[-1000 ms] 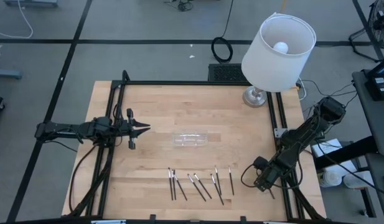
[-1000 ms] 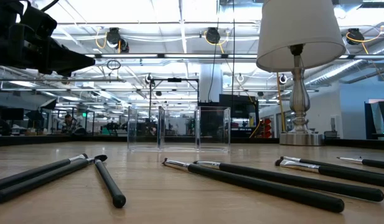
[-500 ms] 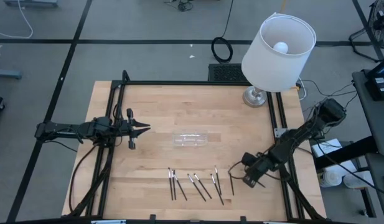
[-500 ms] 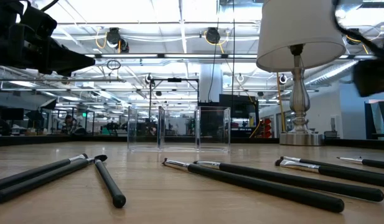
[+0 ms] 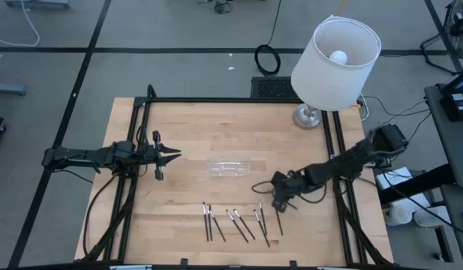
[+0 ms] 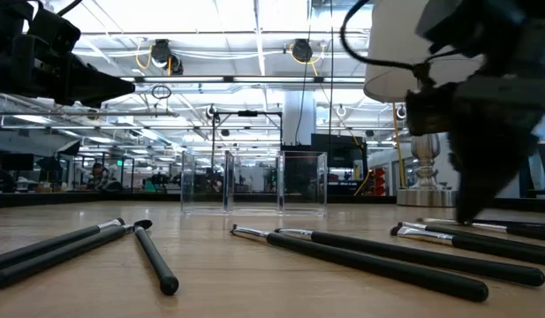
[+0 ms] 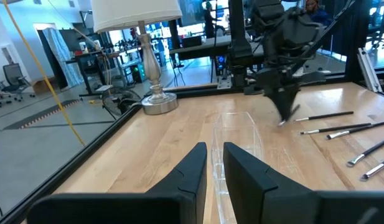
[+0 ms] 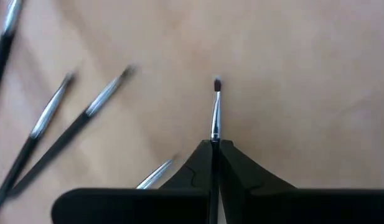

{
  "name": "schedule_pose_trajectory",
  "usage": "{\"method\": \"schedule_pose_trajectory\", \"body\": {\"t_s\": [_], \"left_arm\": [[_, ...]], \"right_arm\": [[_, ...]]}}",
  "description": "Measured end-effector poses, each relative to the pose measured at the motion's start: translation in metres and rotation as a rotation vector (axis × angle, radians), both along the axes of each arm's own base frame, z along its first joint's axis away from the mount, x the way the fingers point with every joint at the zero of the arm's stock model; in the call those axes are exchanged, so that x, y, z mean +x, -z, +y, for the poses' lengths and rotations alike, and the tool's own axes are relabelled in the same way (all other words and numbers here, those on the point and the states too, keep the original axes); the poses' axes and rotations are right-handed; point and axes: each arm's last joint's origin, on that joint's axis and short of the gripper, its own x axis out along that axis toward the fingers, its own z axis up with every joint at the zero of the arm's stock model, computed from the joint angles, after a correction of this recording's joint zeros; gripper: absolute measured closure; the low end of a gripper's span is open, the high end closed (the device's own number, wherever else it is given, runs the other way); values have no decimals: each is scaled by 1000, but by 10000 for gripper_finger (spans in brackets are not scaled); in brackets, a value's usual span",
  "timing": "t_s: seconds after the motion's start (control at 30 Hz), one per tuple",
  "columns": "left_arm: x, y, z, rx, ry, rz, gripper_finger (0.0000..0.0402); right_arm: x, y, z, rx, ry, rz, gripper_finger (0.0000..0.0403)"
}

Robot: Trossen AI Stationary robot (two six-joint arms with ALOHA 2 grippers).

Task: Put items in baskets/containers
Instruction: Put the eyeshadow brush in the transparent organizer

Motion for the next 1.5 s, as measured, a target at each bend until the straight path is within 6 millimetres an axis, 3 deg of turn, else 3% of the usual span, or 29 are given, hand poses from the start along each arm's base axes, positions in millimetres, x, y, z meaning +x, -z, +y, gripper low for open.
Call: {"method": "schedule_pose_trajectory", "body": {"t_s": [0.27, 0.43, 0.9, 1.07, 1.5], "left_arm": [[0, 0, 0, -1, 0, 0, 337], [0, 0, 0, 0, 0, 0, 337], [0, 0, 0, 0, 0, 0, 337], [0, 0, 0, 0, 1, 0, 337], [0, 0, 0, 0, 1, 0, 337]], "right_arm": [[11, 0, -30, -118, -59, -46, 399], [16, 0, -36, -164, -201, -72, 399], [14, -1, -8, -162, -461, -96, 399], [16, -2, -5, -156, -433, -121, 392], [23, -16, -4, -138, -391, -236, 328]]}}
